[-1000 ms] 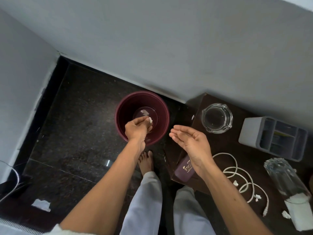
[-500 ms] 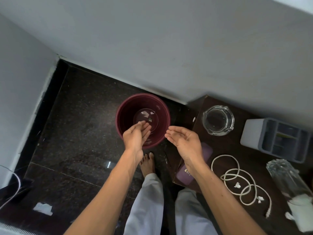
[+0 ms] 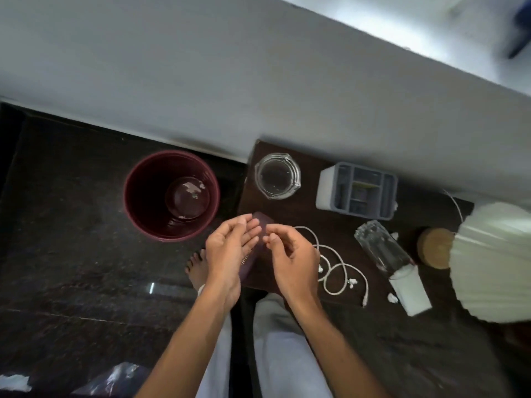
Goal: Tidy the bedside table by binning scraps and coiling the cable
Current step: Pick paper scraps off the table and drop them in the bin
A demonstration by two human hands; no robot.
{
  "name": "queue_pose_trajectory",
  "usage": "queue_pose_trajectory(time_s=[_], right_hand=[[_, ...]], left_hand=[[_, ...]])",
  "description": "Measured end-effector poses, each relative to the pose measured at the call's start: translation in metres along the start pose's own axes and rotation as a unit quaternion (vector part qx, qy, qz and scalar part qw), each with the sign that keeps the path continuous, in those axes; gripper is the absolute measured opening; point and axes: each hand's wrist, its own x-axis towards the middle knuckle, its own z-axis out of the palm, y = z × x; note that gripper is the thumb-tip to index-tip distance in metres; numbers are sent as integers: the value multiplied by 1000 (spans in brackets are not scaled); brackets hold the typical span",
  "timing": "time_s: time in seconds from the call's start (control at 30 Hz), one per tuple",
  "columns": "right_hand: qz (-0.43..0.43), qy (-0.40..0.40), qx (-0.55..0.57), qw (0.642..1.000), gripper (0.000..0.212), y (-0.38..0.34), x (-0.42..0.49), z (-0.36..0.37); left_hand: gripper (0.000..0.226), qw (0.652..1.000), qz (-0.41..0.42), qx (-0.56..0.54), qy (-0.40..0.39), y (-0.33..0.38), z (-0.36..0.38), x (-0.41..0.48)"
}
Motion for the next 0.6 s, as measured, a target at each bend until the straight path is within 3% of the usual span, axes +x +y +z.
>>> queue_pose_trajectory(time_s=[0.27,0.43,0.6], right_hand=[[-68,128,-129,981,15,52,-16,-96],[-92,60,-243,964,17,99,-13,-125],[-93,-6,-241,966,23,130,0,-122]], left_hand=[[18,998,-23,51,-21,-50,35,-32],[18,997,-25,77,-20,-70,53,-41],[19,995,-16,96,-9,-82,61,-46]])
